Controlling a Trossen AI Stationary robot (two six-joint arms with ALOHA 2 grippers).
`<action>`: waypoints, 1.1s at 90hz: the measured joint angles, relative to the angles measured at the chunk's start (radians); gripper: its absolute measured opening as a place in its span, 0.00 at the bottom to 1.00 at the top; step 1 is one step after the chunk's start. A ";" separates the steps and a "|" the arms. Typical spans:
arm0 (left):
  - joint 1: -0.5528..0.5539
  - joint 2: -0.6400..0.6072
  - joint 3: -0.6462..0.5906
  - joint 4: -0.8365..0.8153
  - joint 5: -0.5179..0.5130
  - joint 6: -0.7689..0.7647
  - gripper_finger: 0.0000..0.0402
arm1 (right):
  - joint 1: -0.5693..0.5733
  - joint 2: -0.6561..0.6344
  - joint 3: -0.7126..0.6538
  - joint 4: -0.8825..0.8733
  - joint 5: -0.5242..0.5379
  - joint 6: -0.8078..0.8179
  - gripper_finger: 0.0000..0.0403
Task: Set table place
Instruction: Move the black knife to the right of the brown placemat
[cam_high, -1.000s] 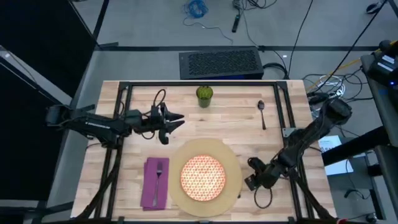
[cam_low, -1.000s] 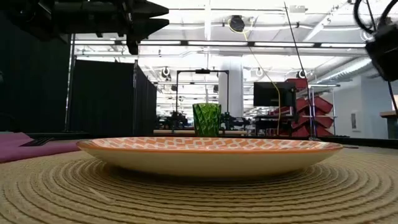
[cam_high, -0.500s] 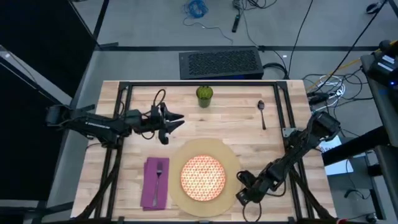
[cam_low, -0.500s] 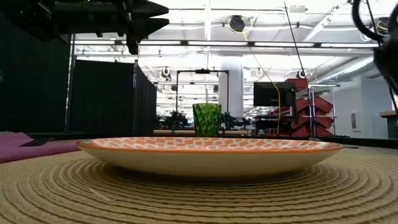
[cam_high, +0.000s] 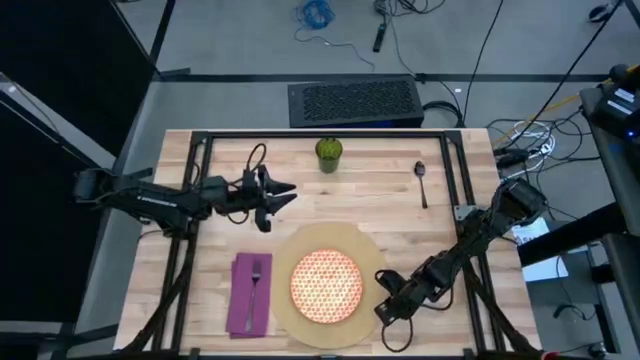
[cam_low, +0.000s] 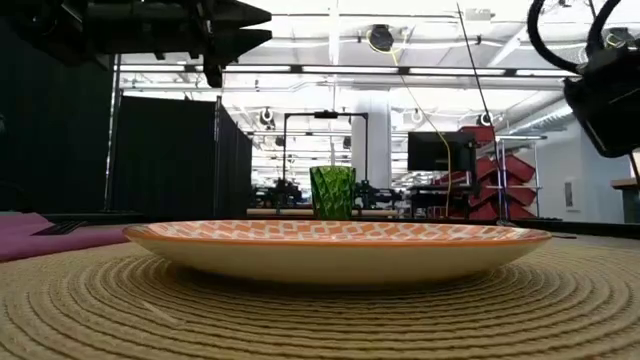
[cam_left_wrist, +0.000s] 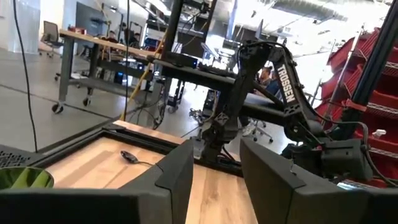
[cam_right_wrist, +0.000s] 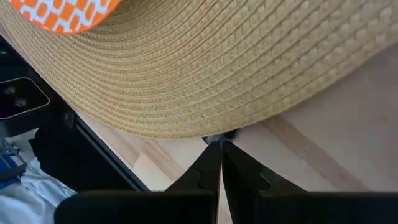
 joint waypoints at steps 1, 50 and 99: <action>0.000 0.000 0.000 0.000 0.000 0.000 0.29 | 0.000 0.000 0.000 0.000 -0.003 0.000 0.00; 0.000 0.000 0.000 -0.003 0.000 0.000 0.29 | -0.004 0.001 0.001 0.040 -0.015 0.007 0.00; 0.000 0.000 0.000 -0.005 0.000 0.001 0.29 | -0.007 0.038 0.004 0.021 -0.056 0.007 0.00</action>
